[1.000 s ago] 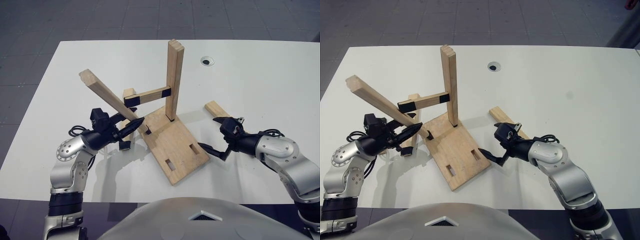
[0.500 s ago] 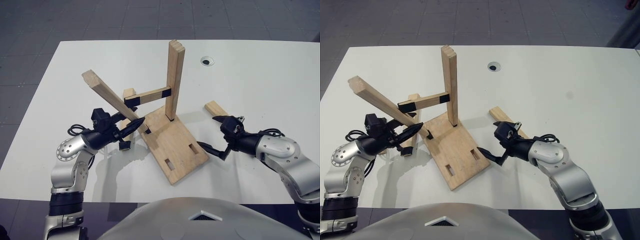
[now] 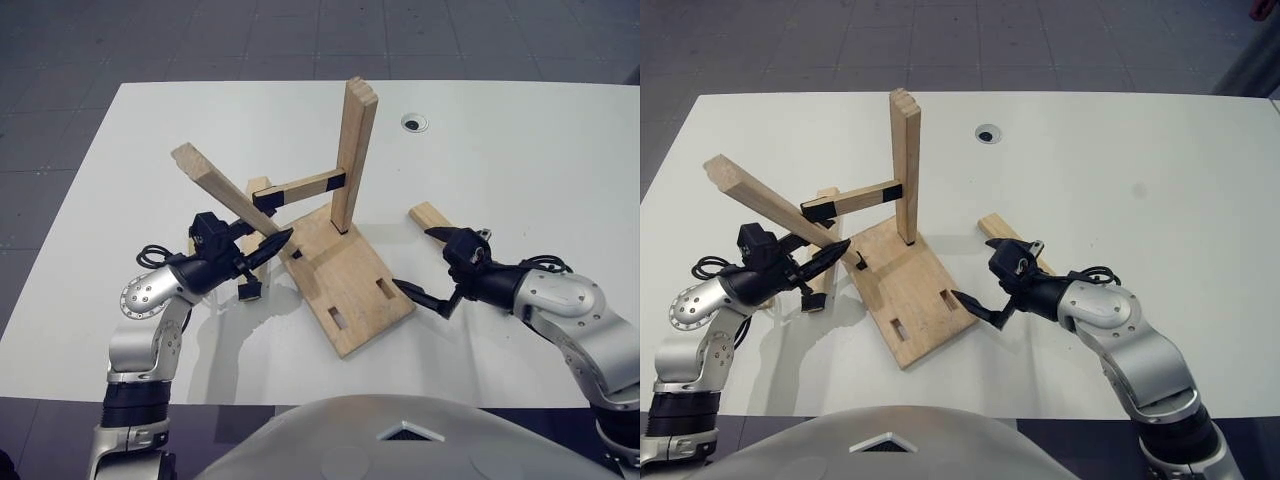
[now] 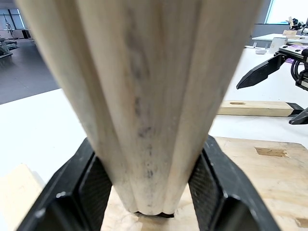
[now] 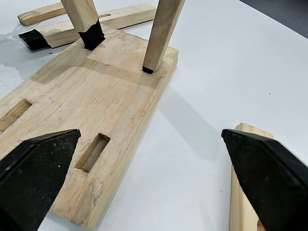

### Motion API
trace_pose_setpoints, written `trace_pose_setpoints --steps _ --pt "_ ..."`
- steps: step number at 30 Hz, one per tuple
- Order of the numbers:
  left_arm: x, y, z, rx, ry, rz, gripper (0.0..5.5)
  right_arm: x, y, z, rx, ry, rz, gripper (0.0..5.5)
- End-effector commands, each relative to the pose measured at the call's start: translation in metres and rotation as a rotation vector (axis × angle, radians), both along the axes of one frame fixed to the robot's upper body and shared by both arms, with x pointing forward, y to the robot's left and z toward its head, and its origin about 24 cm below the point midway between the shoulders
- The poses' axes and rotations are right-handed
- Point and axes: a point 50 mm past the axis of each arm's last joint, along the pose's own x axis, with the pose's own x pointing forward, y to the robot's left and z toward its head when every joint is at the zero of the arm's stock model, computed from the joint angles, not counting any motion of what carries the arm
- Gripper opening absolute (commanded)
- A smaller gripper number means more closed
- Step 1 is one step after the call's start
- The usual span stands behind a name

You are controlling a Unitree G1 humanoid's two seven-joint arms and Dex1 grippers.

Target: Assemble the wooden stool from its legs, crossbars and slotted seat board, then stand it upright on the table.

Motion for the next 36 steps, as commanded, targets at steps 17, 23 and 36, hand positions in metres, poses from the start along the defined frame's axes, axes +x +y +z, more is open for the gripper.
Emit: trace_pose_setpoints --steps 17,23,36 --pt "-0.009 -0.007 -0.031 0.111 0.260 -0.036 2.06 0.002 0.007 0.022 0.048 -0.065 -0.021 5.50" --pt "-0.009 -0.009 -0.029 0.110 0.245 -0.027 2.06 -0.005 0.028 0.055 0.142 -0.207 -0.006 5.50" --pt "-0.008 -0.014 -0.029 0.098 0.239 -0.027 2.06 -0.009 0.078 0.085 0.122 -0.564 0.145 4.01"
